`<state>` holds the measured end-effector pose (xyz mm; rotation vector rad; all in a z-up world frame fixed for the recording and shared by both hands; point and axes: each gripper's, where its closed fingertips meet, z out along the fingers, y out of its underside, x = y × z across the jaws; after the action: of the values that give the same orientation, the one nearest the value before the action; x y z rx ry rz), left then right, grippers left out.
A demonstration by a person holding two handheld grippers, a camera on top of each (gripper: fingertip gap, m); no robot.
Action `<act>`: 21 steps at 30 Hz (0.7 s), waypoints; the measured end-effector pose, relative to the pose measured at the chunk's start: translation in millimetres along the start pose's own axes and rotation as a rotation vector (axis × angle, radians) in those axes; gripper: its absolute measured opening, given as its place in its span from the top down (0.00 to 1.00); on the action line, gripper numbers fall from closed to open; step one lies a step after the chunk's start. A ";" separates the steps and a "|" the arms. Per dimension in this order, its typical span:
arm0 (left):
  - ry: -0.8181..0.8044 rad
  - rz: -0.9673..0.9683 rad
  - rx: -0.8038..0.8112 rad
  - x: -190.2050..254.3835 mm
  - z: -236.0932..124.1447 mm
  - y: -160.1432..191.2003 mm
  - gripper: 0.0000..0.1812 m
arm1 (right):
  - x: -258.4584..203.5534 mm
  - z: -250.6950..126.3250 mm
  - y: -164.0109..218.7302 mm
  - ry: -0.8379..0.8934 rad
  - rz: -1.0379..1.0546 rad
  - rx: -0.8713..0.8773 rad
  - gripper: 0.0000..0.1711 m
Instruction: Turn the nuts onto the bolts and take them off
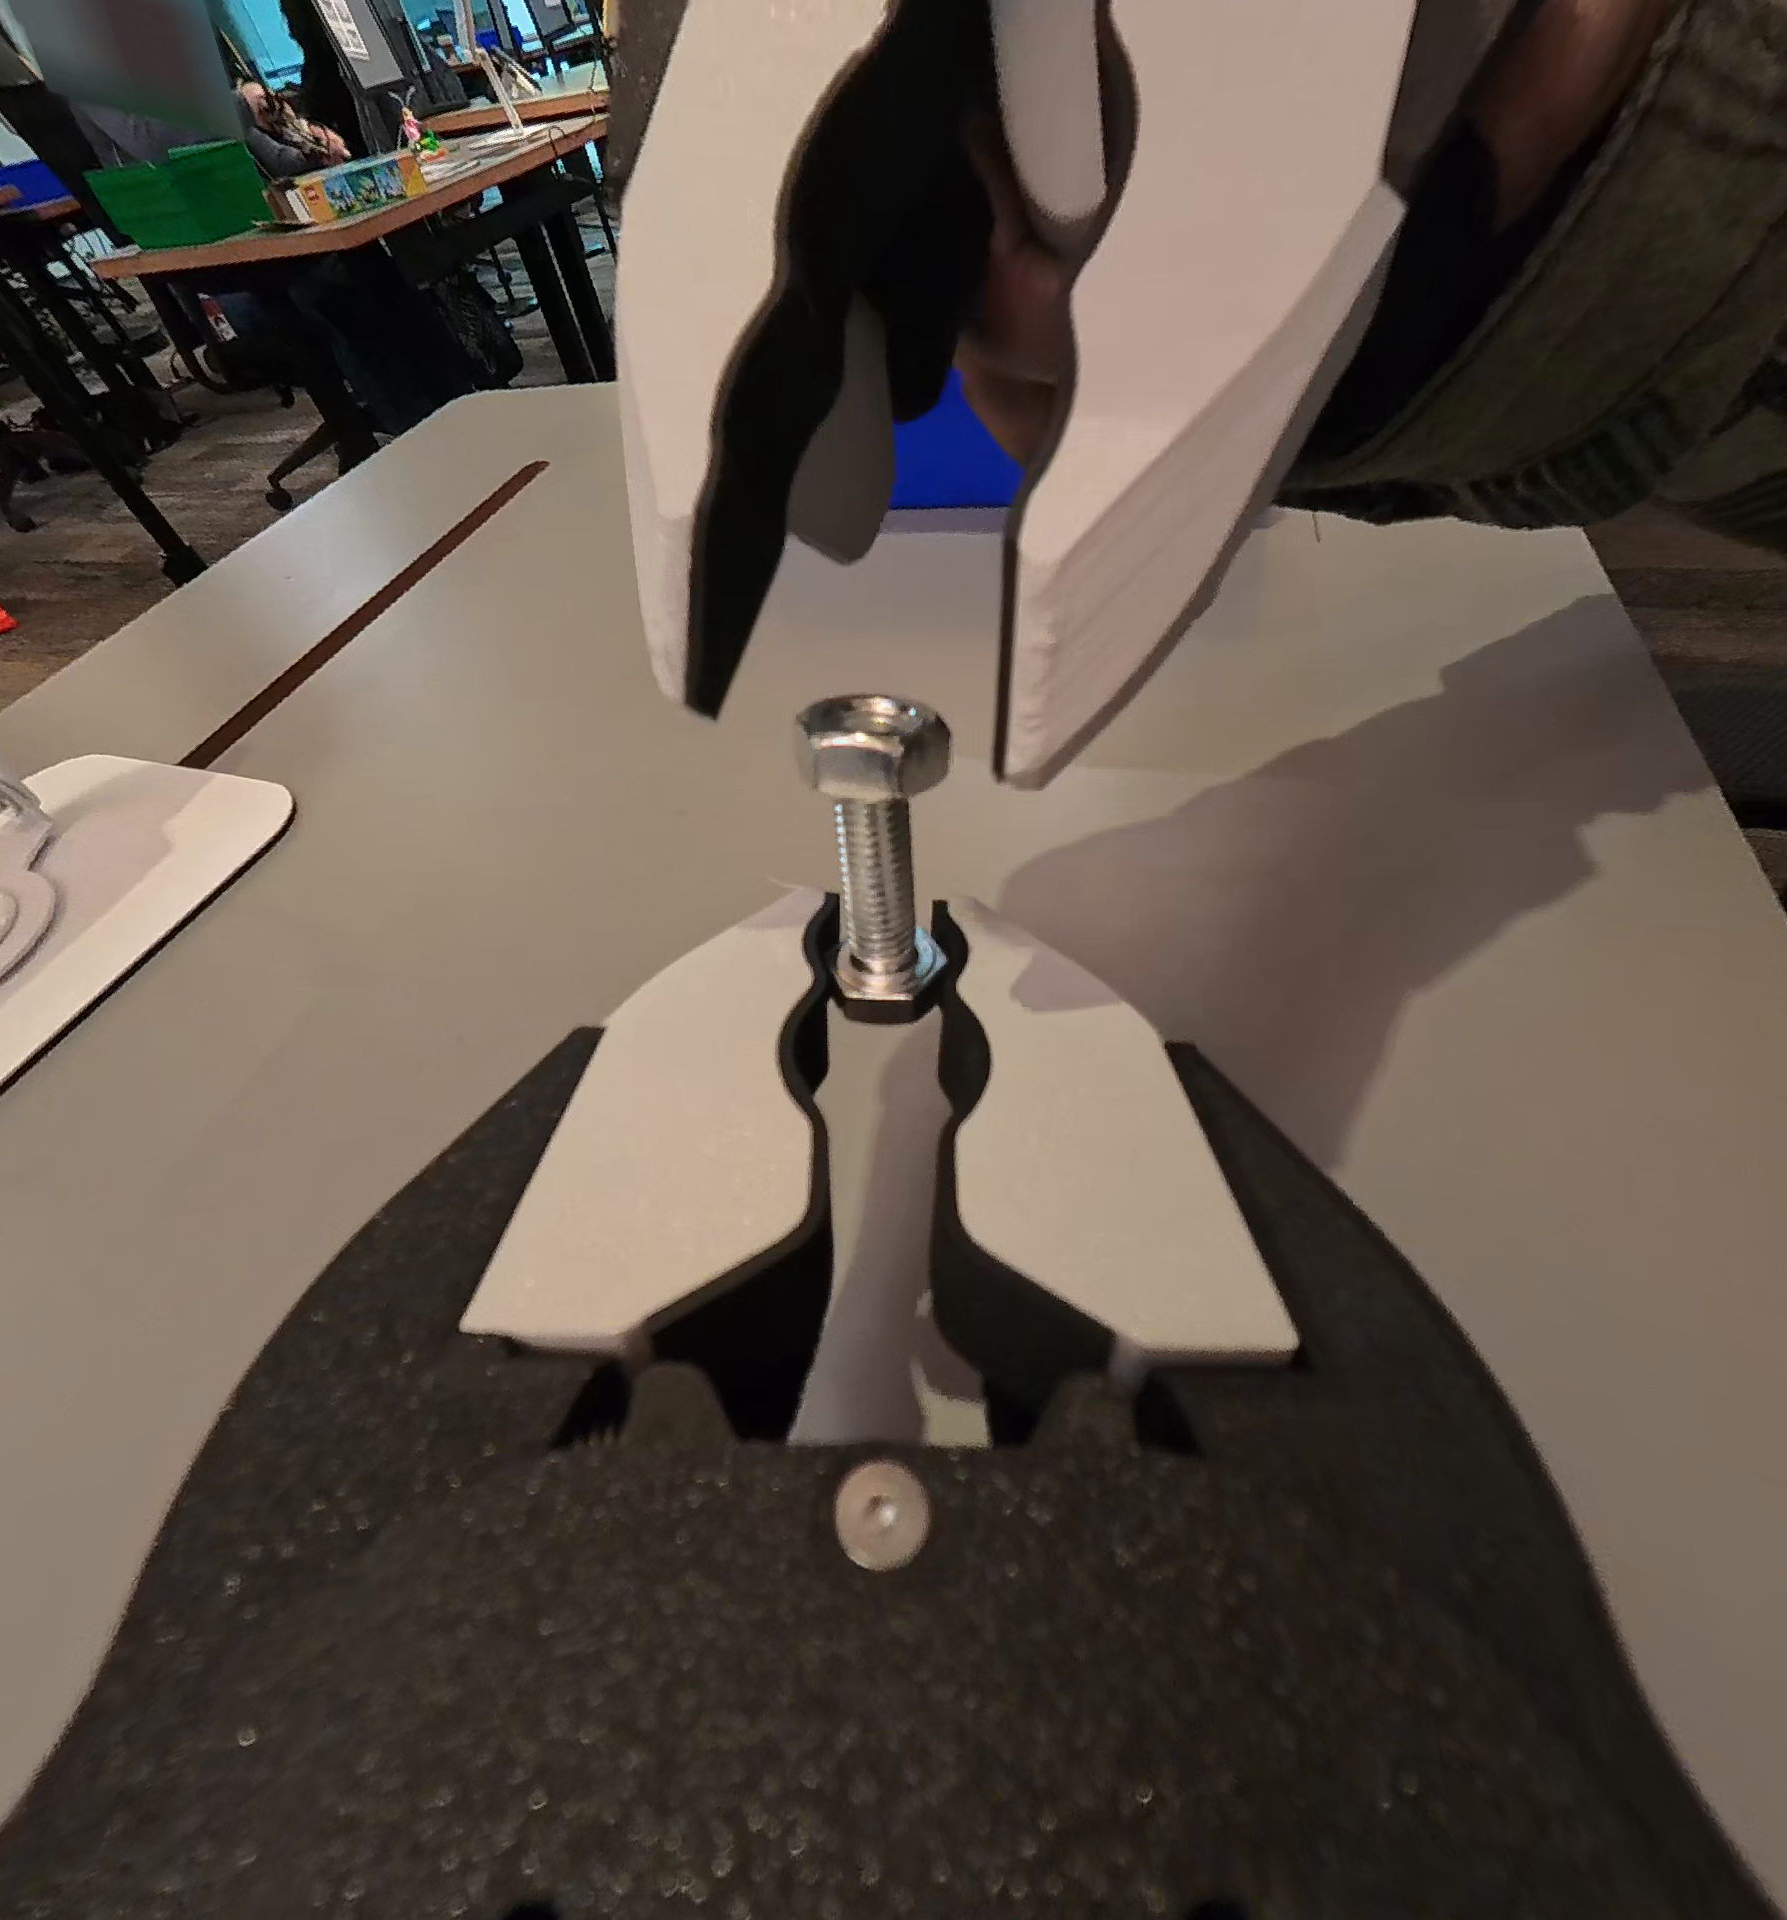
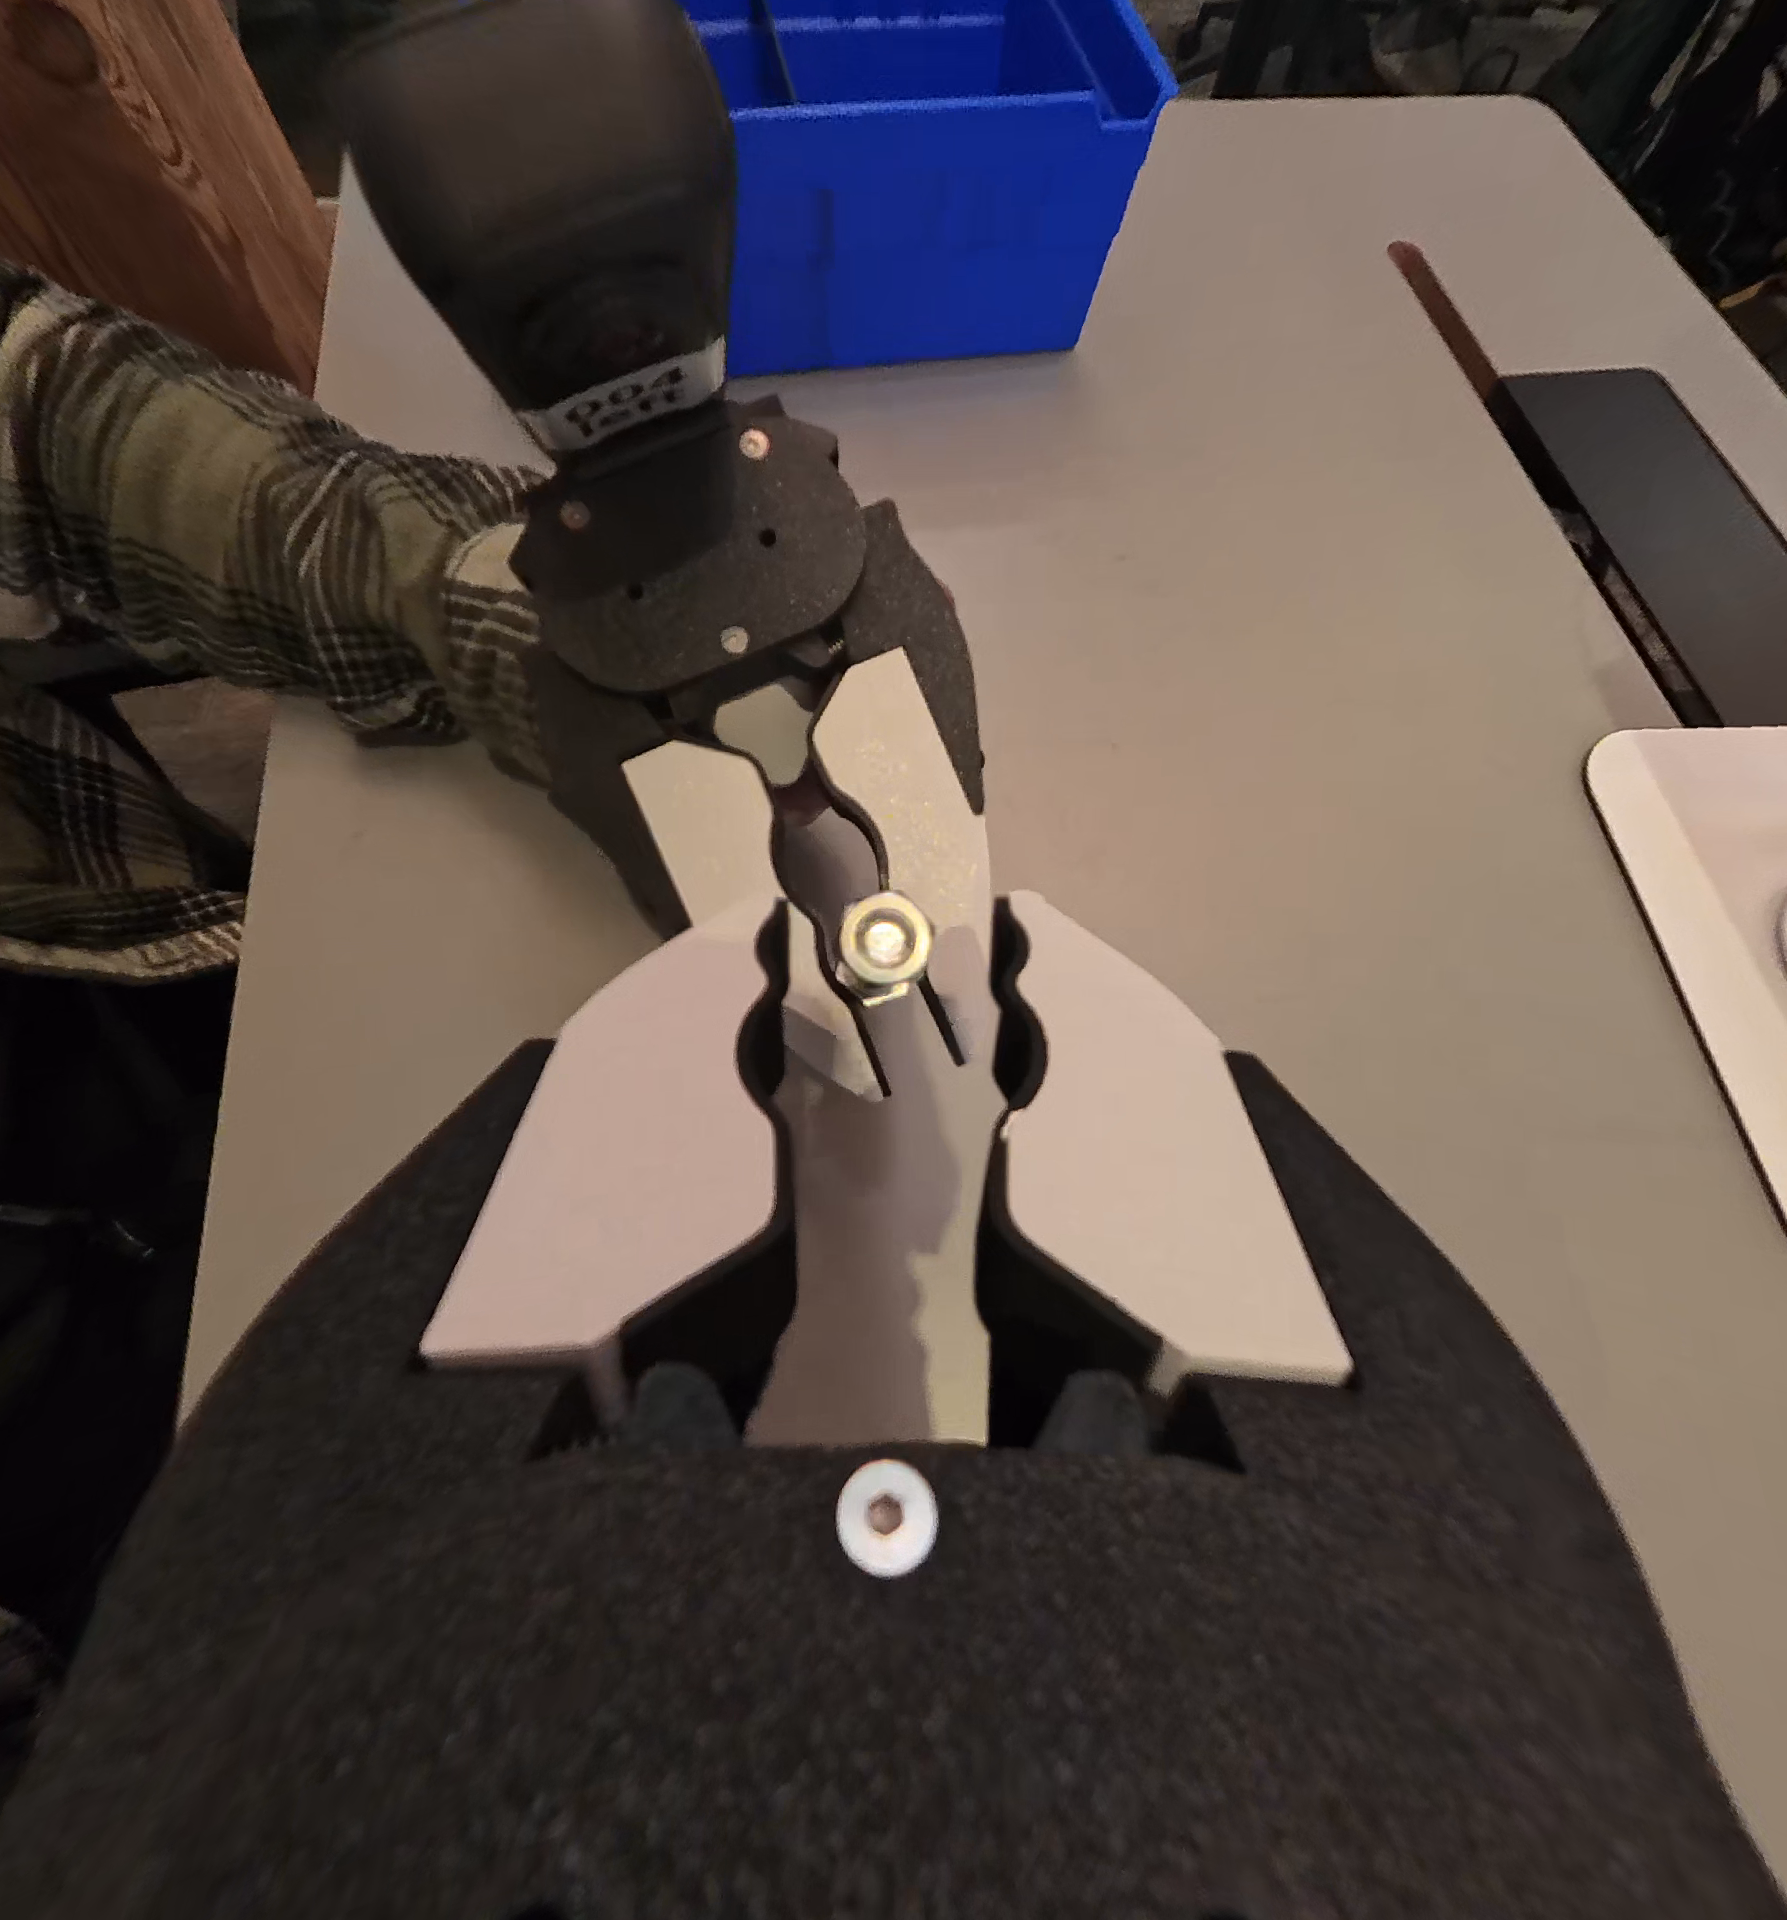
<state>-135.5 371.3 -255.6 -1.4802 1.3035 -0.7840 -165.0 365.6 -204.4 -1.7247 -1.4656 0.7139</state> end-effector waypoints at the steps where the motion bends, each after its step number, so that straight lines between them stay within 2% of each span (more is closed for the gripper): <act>1: 0.001 -0.006 0.006 -0.5 -0.6 -0.8 0.91 | 2.8 -2.3 -1.7 0.020 0.013 0.021 0.75; 2: 0.002 -0.015 0.016 -1.1 -1.5 -1.9 0.91 | 6.0 -6.1 -3.8 0.043 0.035 0.055 0.73; 4: 0.005 -0.037 0.044 -2.1 -3.7 -6.0 0.91 | 9.4 -18.4 -12.3 0.080 0.111 0.200 0.74; 7: -0.005 -0.075 0.090 -5.9 -7.1 -12.2 0.91 | 6.3 -30.8 -19.6 0.126 0.264 0.446 0.82; 8: -0.010 -0.089 0.104 -6.9 -7.9 -14.0 0.91 | 5.7 -32.0 -20.2 0.164 0.296 0.508 0.81; 11: -0.013 -0.127 0.135 -6.5 -8.7 -19.1 0.91 | 6.3 -29.1 -17.0 0.327 0.337 0.589 0.79; 14: -0.028 -0.128 0.140 -5.4 -8.0 -20.8 0.91 | 9.1 -21.4 -14.8 0.478 0.304 0.572 0.76; 17: -0.023 -0.131 0.136 -3.8 -6.4 -20.1 0.91 | 8.9 -11.9 -18.6 0.538 0.265 0.524 0.76; 21: -0.014 -0.124 0.130 -1.5 -5.5 -19.9 0.91 | 8.8 -1.8 -20.9 0.565 0.215 0.455 0.82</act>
<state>-134.2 370.3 -235.0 -1.4700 1.1363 -0.9200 -173.6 375.3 -185.7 -1.5588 -0.6789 0.5499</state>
